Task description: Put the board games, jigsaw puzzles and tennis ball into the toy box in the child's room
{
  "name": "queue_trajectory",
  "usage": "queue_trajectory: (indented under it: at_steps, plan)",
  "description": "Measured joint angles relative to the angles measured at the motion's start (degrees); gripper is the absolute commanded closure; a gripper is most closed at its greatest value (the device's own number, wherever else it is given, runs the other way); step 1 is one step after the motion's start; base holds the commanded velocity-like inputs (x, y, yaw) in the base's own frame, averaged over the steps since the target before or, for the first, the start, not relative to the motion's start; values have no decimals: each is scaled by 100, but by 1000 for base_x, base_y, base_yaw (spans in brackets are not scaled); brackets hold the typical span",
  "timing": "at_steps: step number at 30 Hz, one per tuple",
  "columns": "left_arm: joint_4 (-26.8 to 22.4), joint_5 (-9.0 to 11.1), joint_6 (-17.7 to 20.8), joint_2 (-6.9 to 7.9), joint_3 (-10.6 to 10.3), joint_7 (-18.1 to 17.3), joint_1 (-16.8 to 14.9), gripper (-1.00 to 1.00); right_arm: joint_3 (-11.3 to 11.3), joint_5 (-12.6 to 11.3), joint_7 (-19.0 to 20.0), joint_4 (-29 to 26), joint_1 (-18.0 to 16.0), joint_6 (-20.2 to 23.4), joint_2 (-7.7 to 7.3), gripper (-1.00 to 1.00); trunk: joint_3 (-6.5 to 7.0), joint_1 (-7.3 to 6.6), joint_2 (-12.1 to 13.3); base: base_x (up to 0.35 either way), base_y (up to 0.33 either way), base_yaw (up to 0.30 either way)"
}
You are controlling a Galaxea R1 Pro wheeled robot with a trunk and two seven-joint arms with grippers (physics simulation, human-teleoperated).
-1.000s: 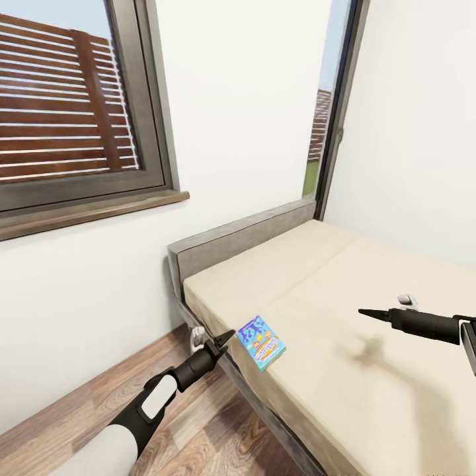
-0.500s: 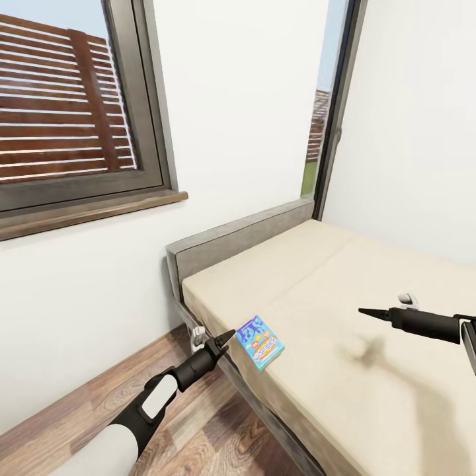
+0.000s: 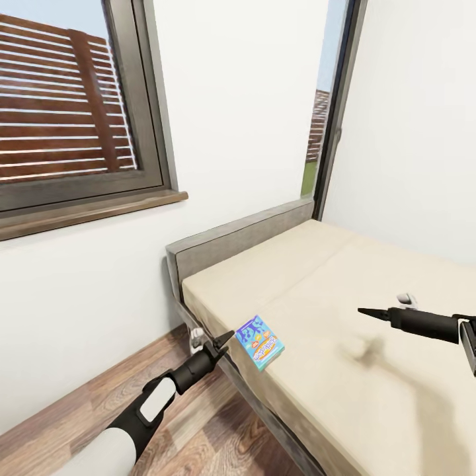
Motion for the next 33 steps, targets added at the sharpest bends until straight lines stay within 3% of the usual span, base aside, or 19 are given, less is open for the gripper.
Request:
queue_trajectory:
  at_steps: [10, 33]
  plan:
    - [0, 2, 11, 20, 0, -229, 56, -100, 0, 5, -11, -3, 1, 0, 32, -100, 0, 0, 0, 0, 0, 0]
    - [-8, -10, 31, -33, -43, -380, 79, -100, 8, 7, -18, -4, 9, 0, 45, -100, 0, 0, 0, 0, 0, 0]
